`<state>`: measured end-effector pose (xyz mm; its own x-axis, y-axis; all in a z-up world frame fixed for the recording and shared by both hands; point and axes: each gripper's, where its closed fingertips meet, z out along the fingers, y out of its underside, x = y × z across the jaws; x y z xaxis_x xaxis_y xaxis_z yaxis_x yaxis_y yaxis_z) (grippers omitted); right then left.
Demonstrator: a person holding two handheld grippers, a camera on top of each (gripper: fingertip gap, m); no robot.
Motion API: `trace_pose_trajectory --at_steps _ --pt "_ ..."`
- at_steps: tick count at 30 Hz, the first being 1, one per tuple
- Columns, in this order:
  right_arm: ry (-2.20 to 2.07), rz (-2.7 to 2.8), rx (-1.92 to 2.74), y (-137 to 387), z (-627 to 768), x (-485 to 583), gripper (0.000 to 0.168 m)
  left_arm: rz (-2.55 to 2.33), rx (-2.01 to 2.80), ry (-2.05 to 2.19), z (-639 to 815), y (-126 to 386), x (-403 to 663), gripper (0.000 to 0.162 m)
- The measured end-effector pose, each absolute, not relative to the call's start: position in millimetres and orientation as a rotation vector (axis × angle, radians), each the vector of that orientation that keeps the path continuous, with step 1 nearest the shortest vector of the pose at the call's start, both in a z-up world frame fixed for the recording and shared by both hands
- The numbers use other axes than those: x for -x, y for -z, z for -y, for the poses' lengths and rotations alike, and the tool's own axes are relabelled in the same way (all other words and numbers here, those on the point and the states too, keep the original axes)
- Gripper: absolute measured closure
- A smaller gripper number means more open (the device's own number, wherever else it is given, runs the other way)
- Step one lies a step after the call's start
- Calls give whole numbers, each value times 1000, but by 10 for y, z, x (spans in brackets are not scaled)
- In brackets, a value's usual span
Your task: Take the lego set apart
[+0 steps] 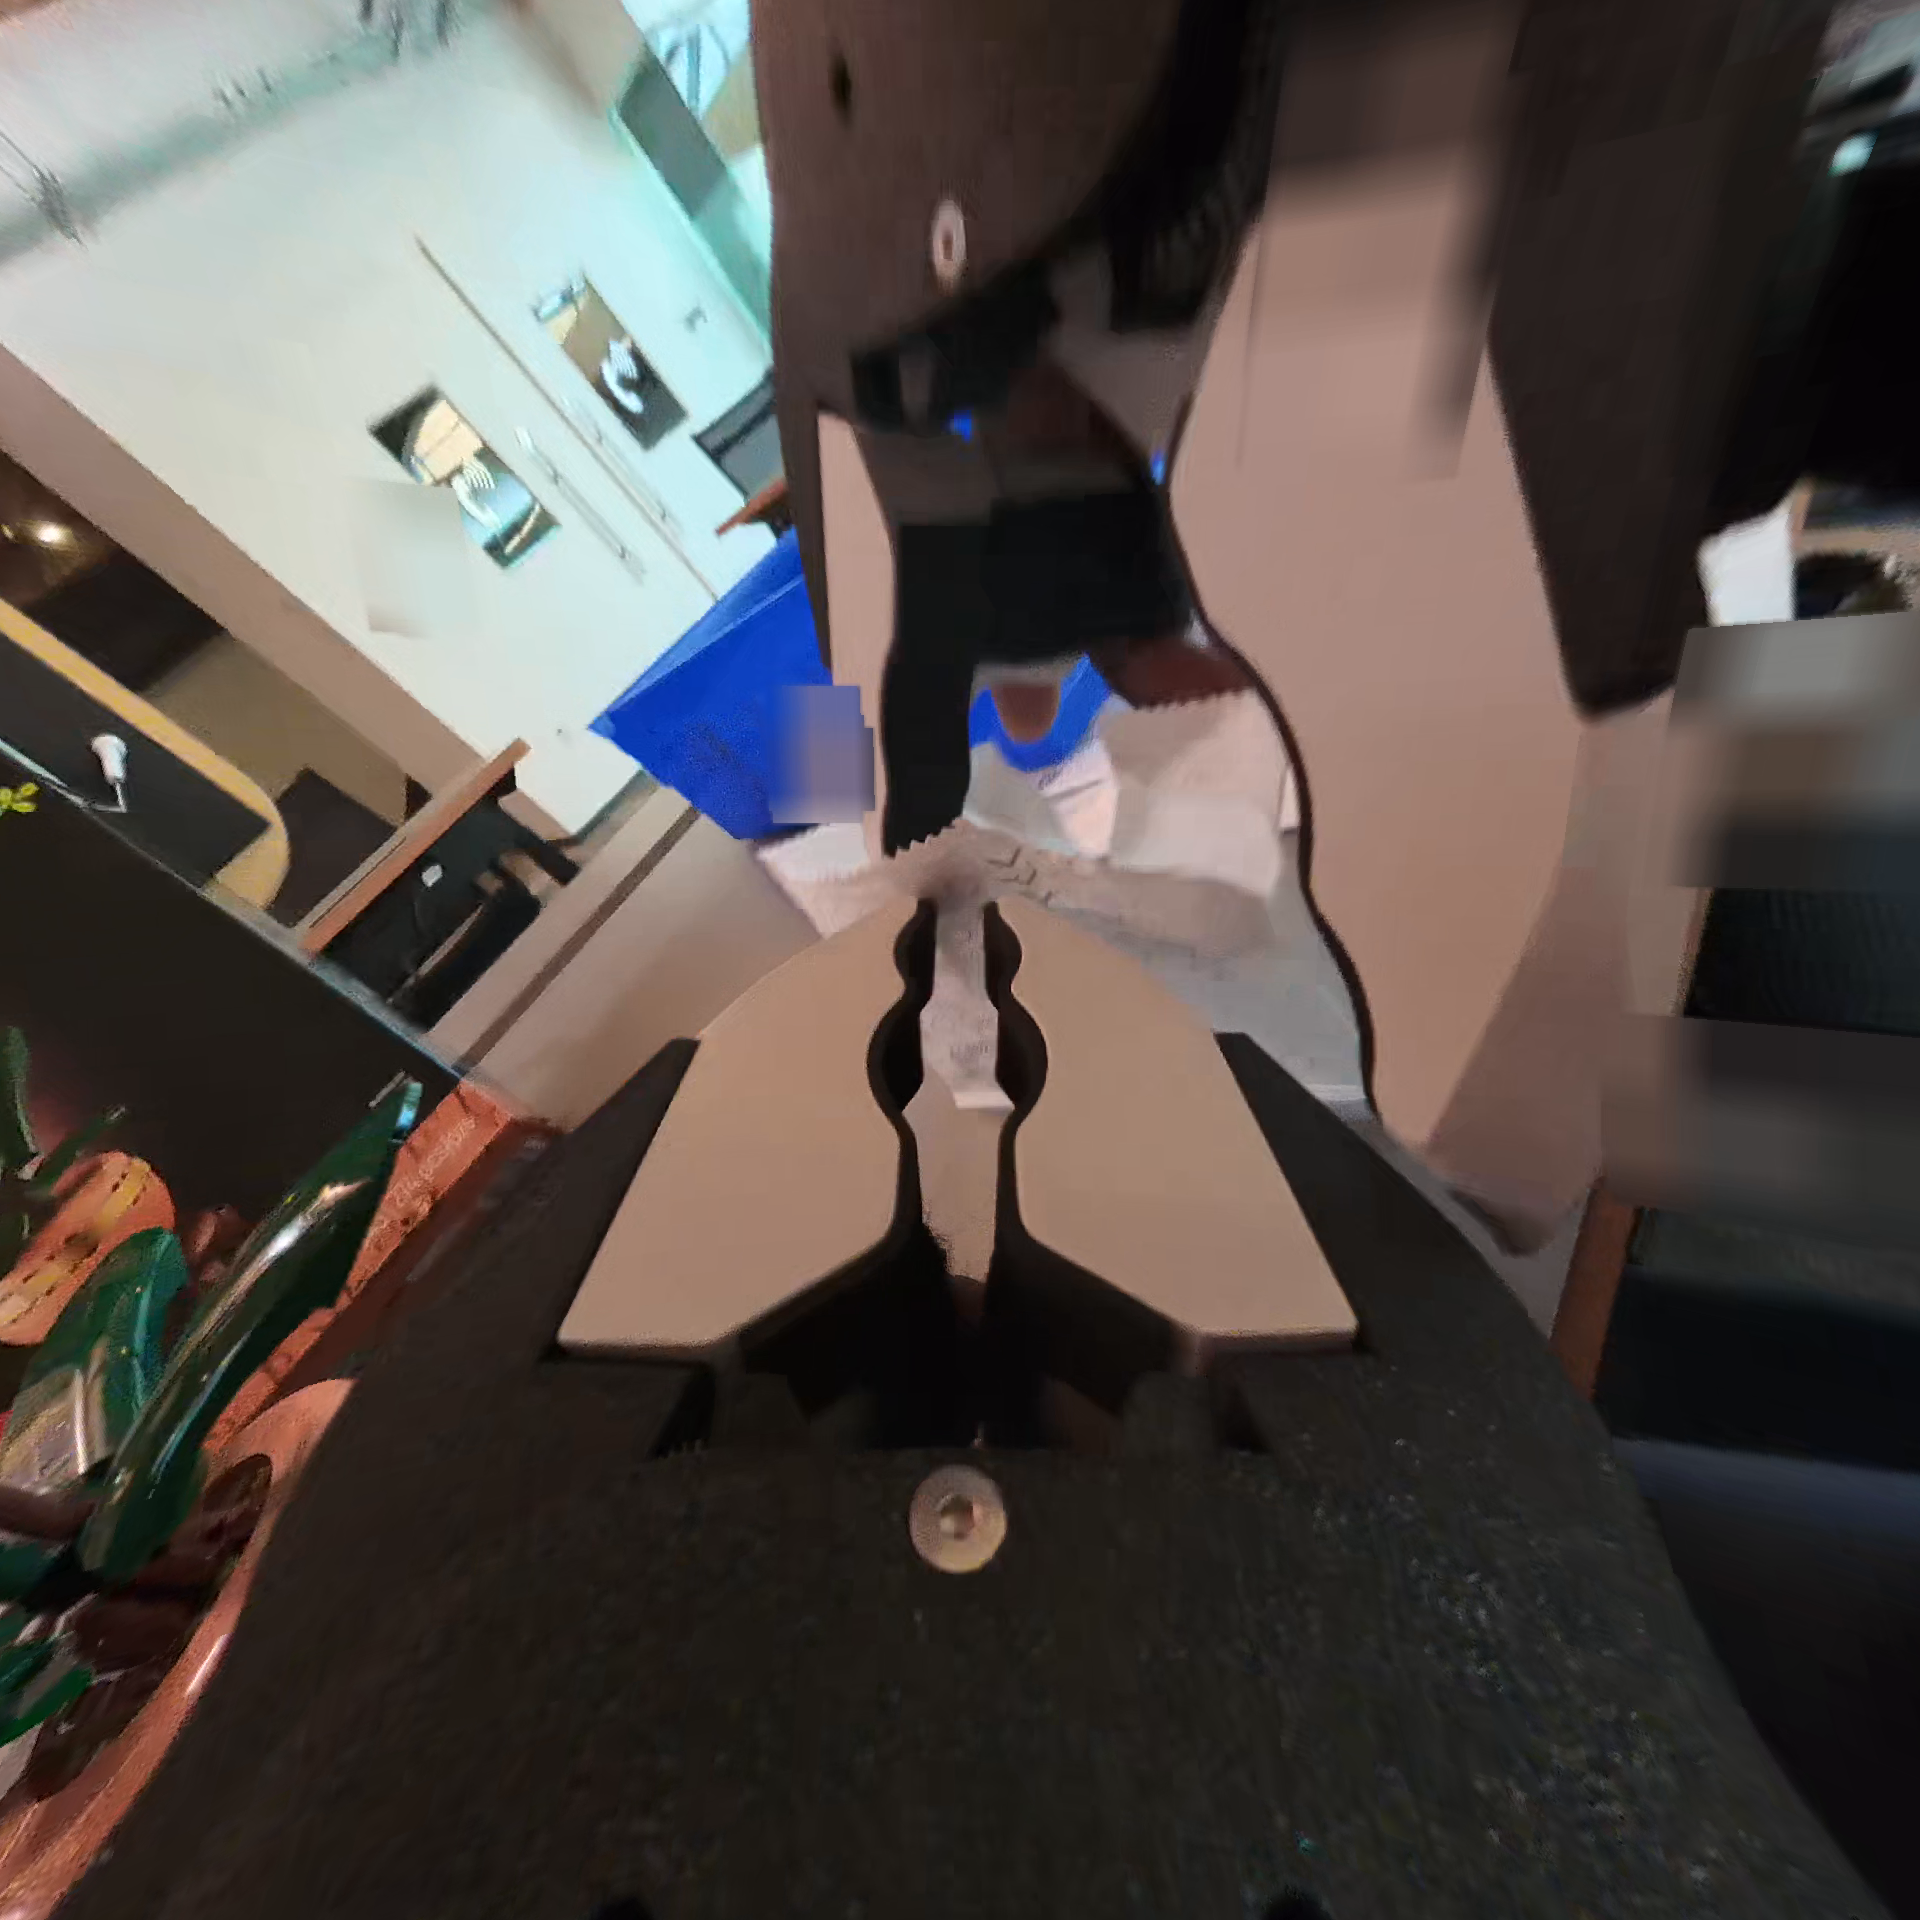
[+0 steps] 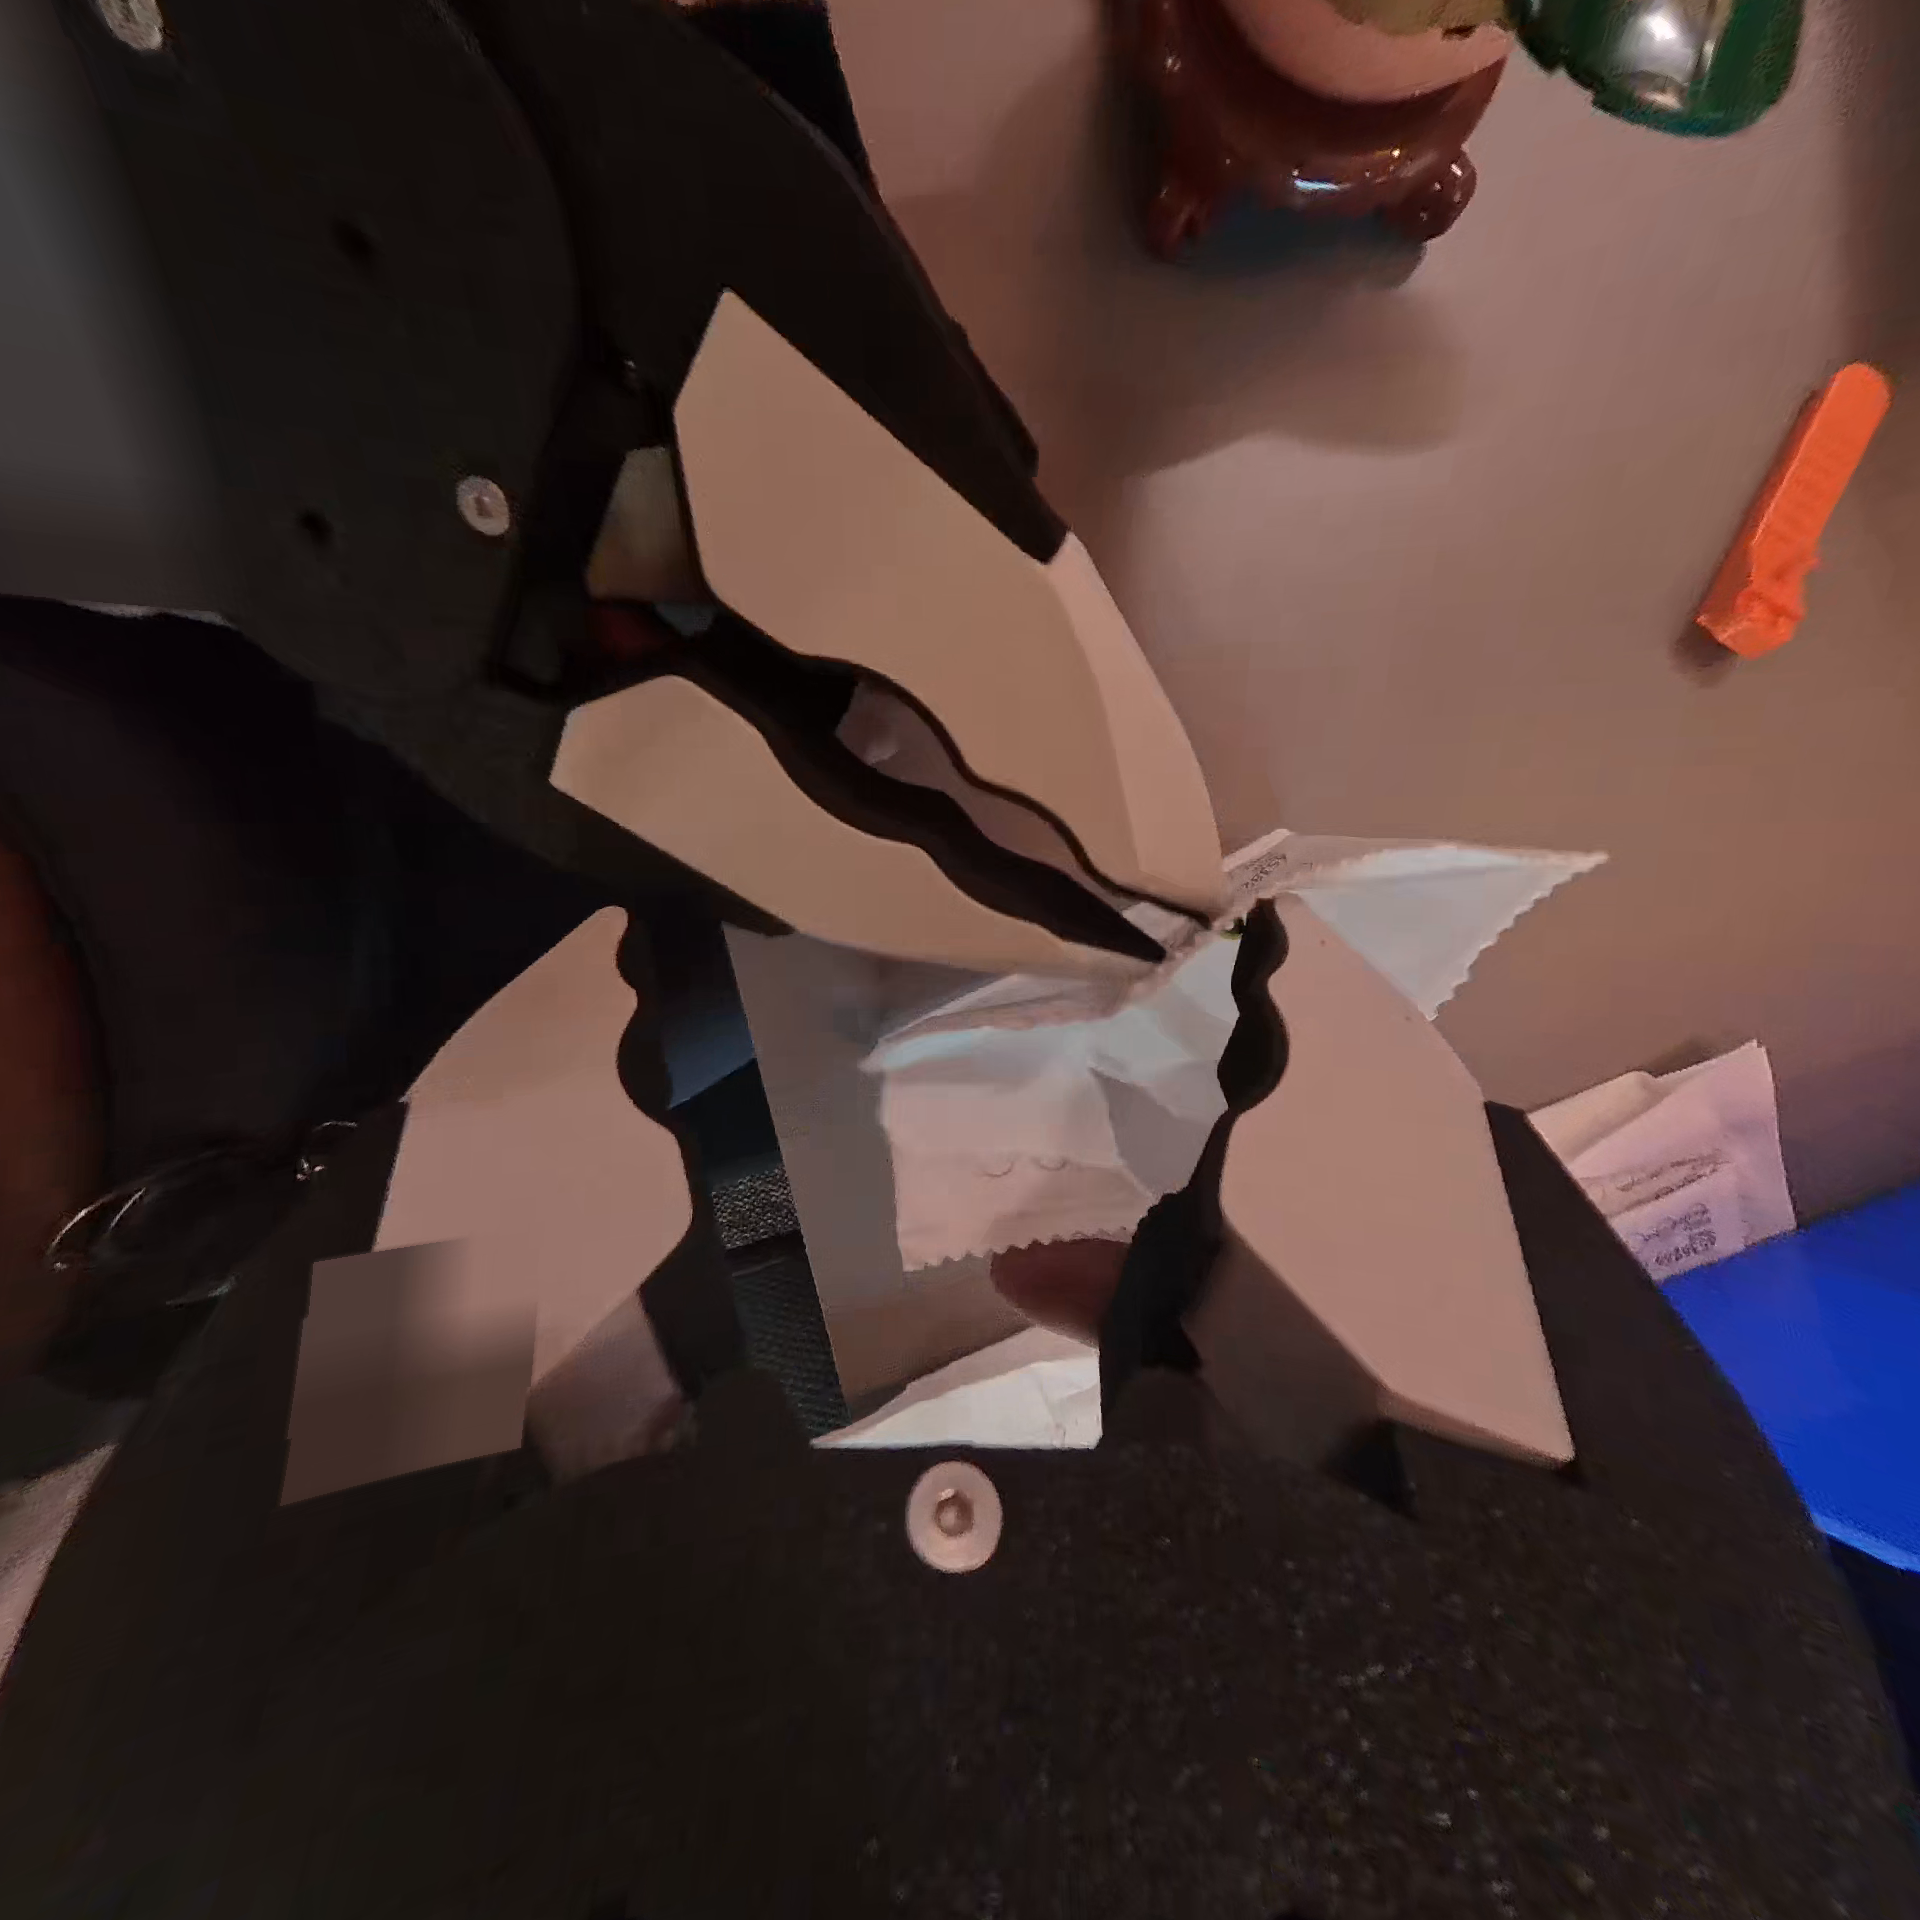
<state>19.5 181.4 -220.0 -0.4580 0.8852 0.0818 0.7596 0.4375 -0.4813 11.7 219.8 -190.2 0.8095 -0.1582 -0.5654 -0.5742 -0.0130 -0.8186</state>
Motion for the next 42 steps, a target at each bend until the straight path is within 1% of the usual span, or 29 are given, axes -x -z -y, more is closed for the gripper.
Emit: trace_pose_trajectory --at_steps 1,4,8,12,17,18,20,24,27,30,32,34,37,38,42 --pt "-543 2369 1407 2211 -1796 -172 63 -601 1583 -351 -2199 1908 -115 155" --pt "-560 2370 1399 2209 -1746 -124 58 -620 1671 -358 -2230 2018 -64 157" --pt "-635 2333 1413 2116 -1728 -78 64 -603 1758 -380 -2223 2111 33 156" --pt "-596 2329 1428 2096 -1775 -82 59 -535 1650 -373 -2174 1941 68 156" --pt "-602 2289 1406 2055 -1878 -89 63 -506 1633 -358 -2140 1901 113 155" --pt "-633 2267 1411 2038 -1917 -99 68 -499 1639 -365 -2142 1904 126 155" --pt "-745 2209 1427 1995 -1977 -125 73 -482 1667 -362 -2132 1924 146 154" --pt "-920 2064 1422 1897 -2130 -214 68 -393 1682 -322 -2014 1852 229 154" --pt "-1036 1884 1390 1690 -2245 -249 77 -342 1580 -358 -1809 1574 341 154" --pt "-1153 1684 1304 1361 -2283 -275 93 -368 1457 -439 -1544 1208 408 154" --pt "-1277 1563 1160 1063 -2170 -310 118 -407 1400 -478 -1374 971 415 154" --pt "-1402 1498 951 779 -1934 -368 141 -489 1358 -489 -1246 742 347 150" --pt "-1407 1444 764 574 -1707 -333 141 -616 1359 -608 -1196 493 319 146" --pt "-1383 1439 748 555 -1670 -283 139 -675 1355 -666 -1209 446 300 146" --pt "-1320 1478 731 557 -1510 -89 139 -878 1353 -865 -1372 448 265 146"
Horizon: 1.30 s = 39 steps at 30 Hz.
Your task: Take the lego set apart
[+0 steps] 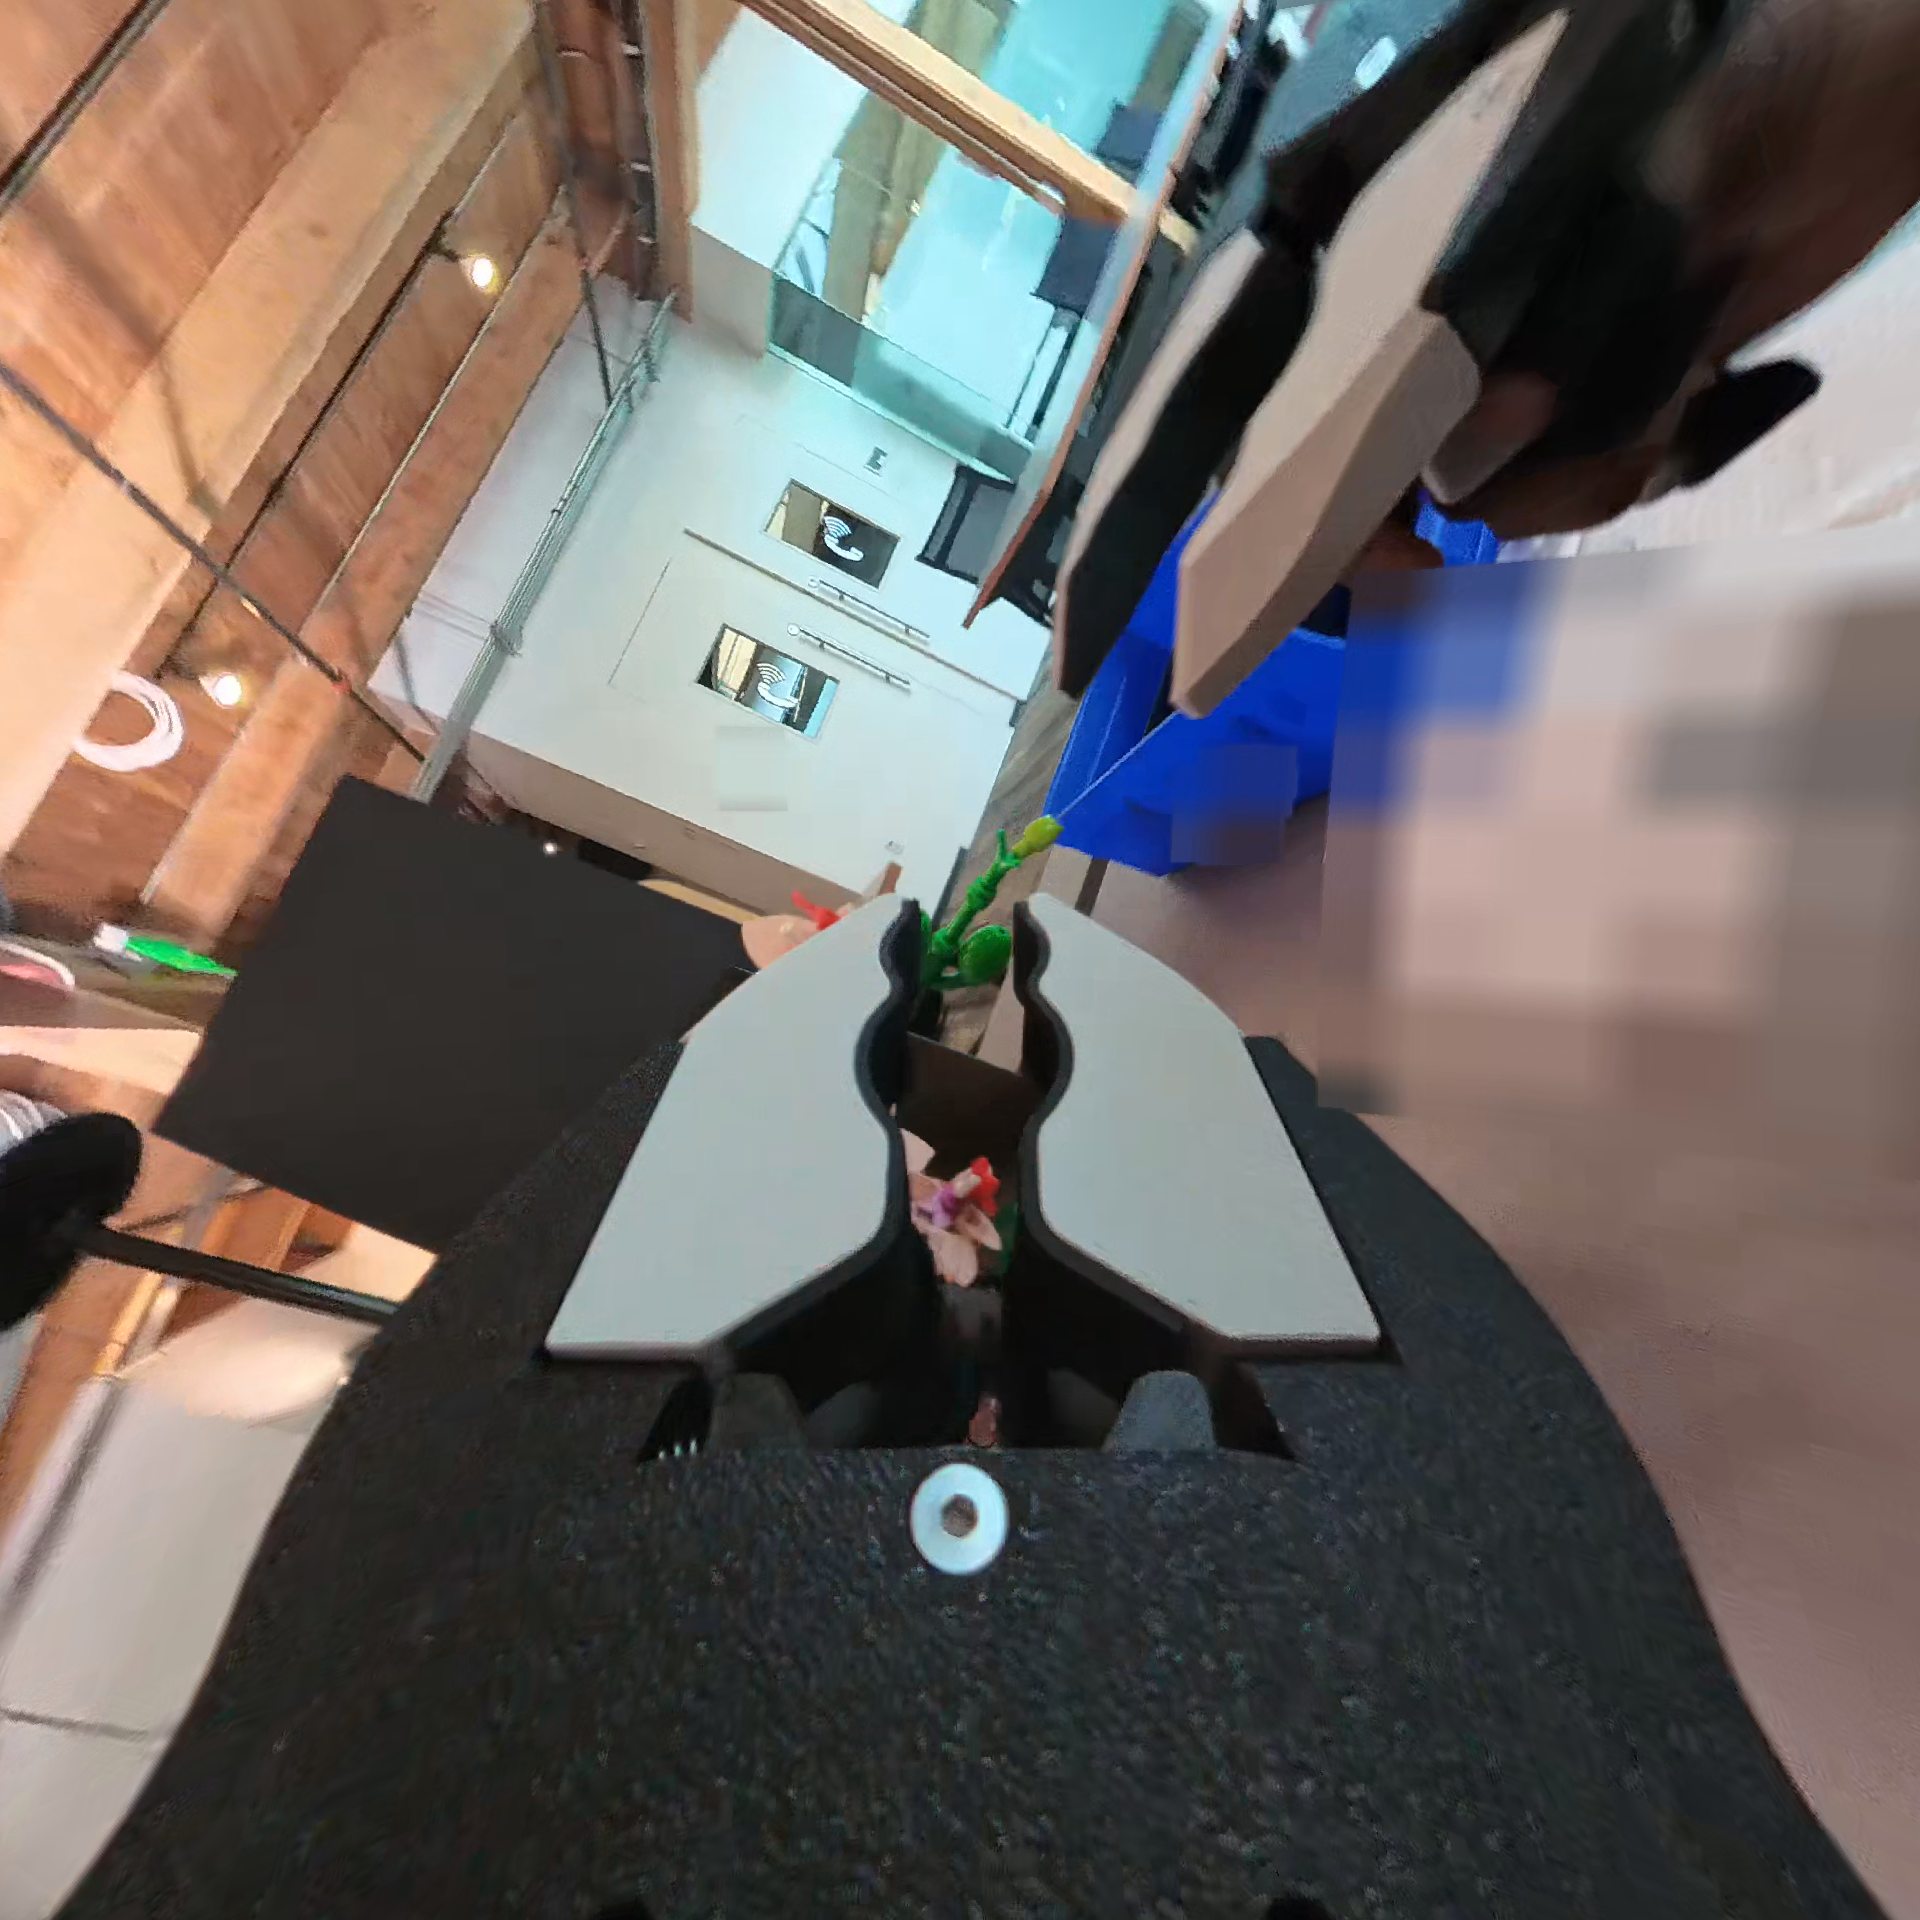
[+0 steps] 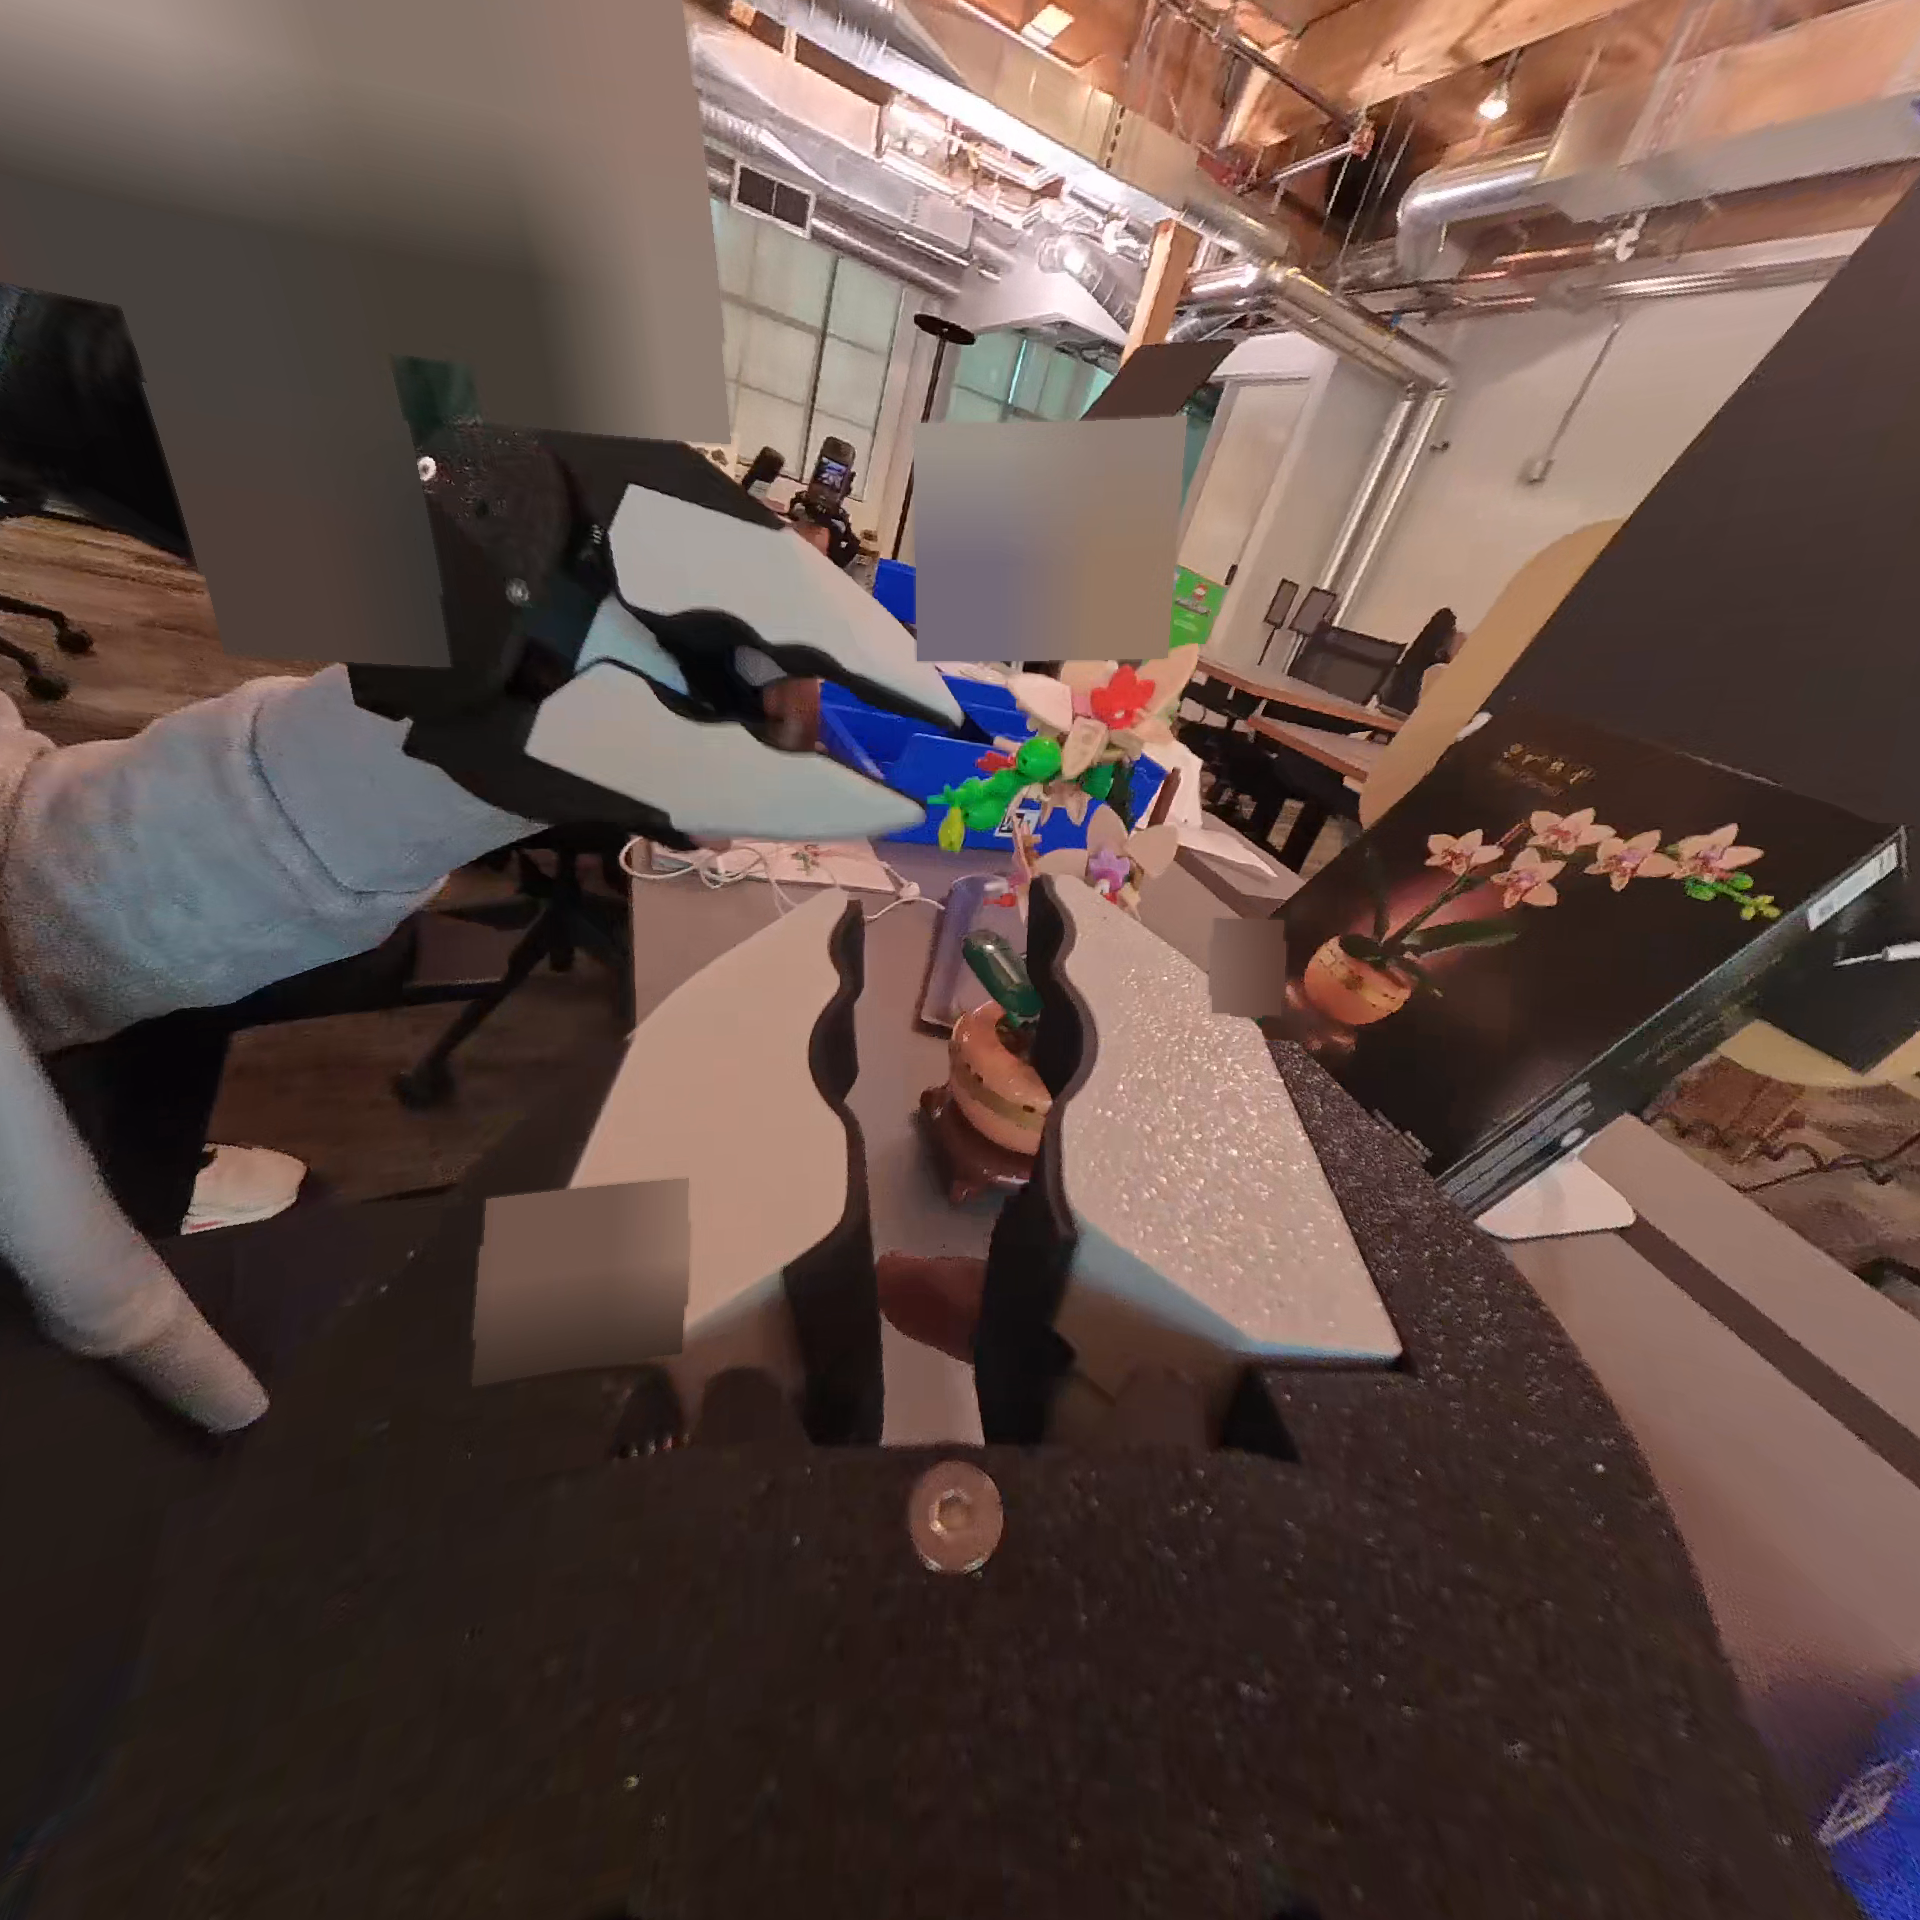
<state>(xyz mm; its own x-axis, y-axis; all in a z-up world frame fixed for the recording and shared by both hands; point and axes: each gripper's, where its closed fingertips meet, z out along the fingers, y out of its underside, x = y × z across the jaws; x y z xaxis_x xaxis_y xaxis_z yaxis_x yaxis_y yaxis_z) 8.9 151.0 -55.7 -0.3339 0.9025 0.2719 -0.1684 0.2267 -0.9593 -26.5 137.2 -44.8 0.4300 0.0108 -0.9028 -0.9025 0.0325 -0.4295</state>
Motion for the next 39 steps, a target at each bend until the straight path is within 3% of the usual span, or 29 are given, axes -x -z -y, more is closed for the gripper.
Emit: trace_pose_trajectory --at_steps 21,30,39 --pt "-1297 1515 689 512 -1388 216 163 -1122 1216 -1033 -1534 463 233 157" --pt "-1191 1359 779 485 -1413 220 165 -1057 1270 -967 -1551 437 240 157" --pt "-1350 1185 908 484 -1448 83 166 -1007 1296 -950 -1532 380 315 158"
